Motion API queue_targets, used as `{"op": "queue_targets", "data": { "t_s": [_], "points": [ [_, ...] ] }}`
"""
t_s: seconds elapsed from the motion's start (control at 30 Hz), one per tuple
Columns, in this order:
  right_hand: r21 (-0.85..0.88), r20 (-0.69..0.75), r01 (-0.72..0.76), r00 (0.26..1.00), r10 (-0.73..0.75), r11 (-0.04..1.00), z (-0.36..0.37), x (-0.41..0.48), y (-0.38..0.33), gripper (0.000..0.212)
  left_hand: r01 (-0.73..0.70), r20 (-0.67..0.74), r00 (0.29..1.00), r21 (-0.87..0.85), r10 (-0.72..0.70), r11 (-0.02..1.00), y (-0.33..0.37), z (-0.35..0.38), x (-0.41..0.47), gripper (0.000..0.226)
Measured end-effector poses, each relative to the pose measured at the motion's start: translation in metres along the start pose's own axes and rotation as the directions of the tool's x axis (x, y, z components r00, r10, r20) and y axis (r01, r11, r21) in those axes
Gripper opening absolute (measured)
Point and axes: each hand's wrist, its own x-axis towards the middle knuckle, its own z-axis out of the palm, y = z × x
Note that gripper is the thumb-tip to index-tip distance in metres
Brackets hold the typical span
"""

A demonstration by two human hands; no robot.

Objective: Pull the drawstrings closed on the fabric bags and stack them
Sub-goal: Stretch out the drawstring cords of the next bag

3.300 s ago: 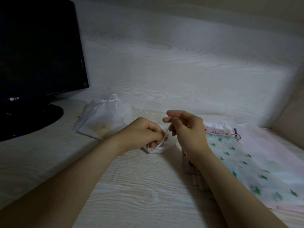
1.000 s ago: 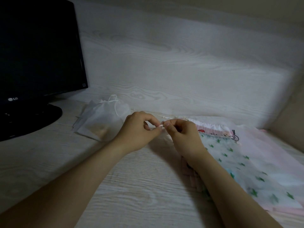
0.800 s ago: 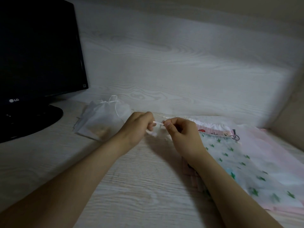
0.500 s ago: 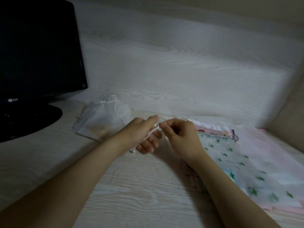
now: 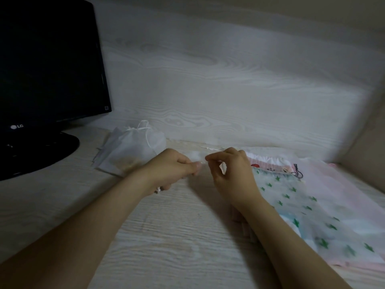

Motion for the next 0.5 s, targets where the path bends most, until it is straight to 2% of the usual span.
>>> {"op": "queue_targets", "data": {
  "t_s": [0.1,0.2,0.37,0.5],
  "points": [
    [-0.106,0.008,-0.017,1.000,0.018,0.994,0.006,0.004,0.010,0.018,-0.060,-0.014,0.998,-0.014,0.060,0.998,-0.004,-0.002,0.000,0.027],
    [-0.098,0.012,-0.031,0.999,0.032,0.995,0.005,0.005,0.009,0.022,-0.124,-0.079,0.989,-0.008,0.123,0.992,0.000,0.001,0.001,0.020],
    [0.167,0.047,-0.101,0.994,0.094,0.981,-0.004,0.001,-0.006,0.013,-0.145,-0.152,0.981,-0.184,0.117,0.972,-0.003,0.005,0.008,0.016],
    [0.276,0.122,-0.179,0.981,0.150,0.944,-0.005,0.002,-0.010,0.015,-0.124,-0.158,0.984,-0.248,0.086,0.961,-0.001,0.003,0.010,0.016]
  ]
}}
